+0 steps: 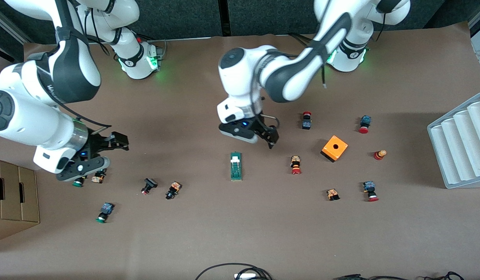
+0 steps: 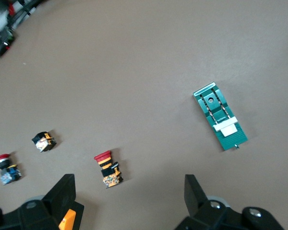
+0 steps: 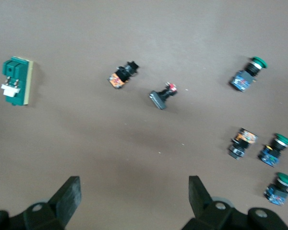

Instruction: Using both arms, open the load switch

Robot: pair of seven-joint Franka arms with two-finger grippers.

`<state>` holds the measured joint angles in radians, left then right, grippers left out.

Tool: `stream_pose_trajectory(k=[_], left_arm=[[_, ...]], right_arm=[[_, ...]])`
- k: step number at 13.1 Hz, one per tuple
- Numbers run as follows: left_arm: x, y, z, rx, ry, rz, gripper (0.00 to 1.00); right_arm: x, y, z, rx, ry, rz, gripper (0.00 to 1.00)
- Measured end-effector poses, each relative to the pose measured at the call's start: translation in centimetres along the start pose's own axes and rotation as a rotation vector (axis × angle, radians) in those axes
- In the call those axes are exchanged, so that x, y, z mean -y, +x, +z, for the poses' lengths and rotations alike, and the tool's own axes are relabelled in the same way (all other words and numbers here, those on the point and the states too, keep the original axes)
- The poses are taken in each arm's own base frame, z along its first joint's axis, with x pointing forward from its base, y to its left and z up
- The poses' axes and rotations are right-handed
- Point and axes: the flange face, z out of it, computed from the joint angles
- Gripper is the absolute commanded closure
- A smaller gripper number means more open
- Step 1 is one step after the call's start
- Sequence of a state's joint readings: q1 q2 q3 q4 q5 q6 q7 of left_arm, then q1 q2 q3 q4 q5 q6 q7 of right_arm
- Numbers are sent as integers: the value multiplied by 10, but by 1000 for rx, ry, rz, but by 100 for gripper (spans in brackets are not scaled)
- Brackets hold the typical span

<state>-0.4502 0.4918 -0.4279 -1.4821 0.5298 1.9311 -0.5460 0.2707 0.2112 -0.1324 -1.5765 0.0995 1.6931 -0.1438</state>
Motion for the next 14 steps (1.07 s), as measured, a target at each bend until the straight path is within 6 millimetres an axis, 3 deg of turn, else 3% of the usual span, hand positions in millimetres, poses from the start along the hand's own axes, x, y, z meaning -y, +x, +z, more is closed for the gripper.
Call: stream_pose_trajectory(k=[4, 7, 11, 14], left_arm=[[111, 17, -20, 70, -200, -74, 0], [193, 11, -30, 114, -263, -146, 0], [250, -7, -66, 175, -230, -173, 0], [308, -16, -74, 178, -221, -203, 0]], right_arm=[[-43, -13, -10, 18, -50, 43, 0], [-49, -25, -31, 4, -69, 52, 0], [-46, -34, -43, 10, -67, 52, 0], [-51, -39, -46, 29, -65, 66, 0]])
